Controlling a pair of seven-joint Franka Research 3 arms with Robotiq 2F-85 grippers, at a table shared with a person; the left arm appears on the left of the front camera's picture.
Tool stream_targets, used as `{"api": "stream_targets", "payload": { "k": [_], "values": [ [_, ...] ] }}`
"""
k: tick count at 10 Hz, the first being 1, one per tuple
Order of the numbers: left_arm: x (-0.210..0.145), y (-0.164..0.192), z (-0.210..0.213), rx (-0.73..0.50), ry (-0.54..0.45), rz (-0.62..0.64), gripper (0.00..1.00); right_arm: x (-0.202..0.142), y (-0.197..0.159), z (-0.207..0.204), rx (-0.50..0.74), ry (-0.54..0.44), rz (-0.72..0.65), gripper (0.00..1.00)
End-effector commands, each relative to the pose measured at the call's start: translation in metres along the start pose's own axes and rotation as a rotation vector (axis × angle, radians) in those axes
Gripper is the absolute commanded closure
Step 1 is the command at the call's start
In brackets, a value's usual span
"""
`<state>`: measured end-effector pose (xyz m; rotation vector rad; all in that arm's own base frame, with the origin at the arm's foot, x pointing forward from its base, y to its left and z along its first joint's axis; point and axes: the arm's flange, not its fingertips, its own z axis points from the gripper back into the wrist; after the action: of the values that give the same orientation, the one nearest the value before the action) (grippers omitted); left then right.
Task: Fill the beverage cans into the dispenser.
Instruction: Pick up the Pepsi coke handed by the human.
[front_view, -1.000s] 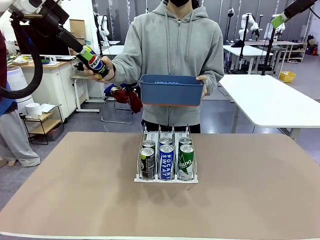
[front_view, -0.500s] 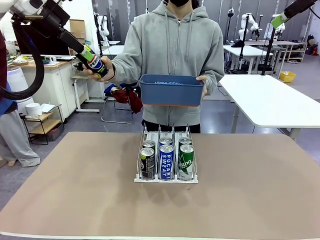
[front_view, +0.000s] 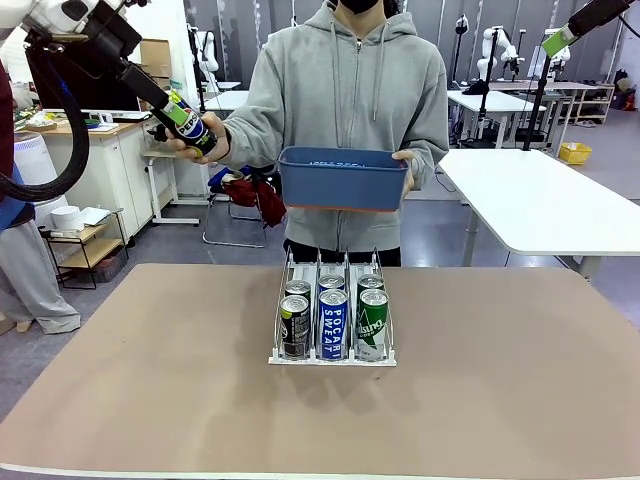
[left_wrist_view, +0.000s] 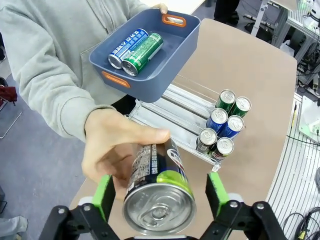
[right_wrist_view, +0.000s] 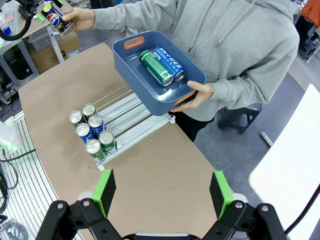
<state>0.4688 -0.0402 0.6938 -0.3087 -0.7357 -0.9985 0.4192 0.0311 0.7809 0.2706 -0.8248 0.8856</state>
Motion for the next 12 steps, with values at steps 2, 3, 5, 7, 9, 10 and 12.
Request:
{"api": "stream_targets", "payload": {
  "k": [2,3,5,7,9,10,12],
  "values": [
    [-0.0015,0.0014,0.001,0.012,0.011,-0.01,1.0,-0.0003,0.0003,0.0002,0.0,-0.001,-0.001,0.0],
    [-0.0023,0.0006,0.0007,0.013,0.013,-0.008,0.65,-0.0003,0.0003,0.0002,0.0,-0.001,-0.001,0.0],
    [-0.0023,0.0025,0.0011,0.021,0.017,-0.011,1.0,-0.0003,0.0003,0.0002,0.0,-0.001,-0.001,0.0],
    [-0.0025,0.0008,0.0018,0.02,0.031,-0.022,1.0,-0.0003,0.0003,0.0002,0.0,-0.001,-0.001,0.0],
    [-0.0015,-0.0012,0.0045,0.029,0.031,-0.034,1.0,-0.0003,0.0003,0.0002,0.0,-0.001,-0.001,0.0],
    [0.001,-0.0037,0.0041,-0.03,-0.011,-0.02,1.0,-0.0003,0.0003,0.0002,0.0,-0.001,-0.001,0.0],
    [0.0005,-0.0003,0.001,0.011,0.015,-0.012,1.0,-0.0003,0.0003,0.0002,0.0,-0.001,-0.001,0.0]
  ]
}}
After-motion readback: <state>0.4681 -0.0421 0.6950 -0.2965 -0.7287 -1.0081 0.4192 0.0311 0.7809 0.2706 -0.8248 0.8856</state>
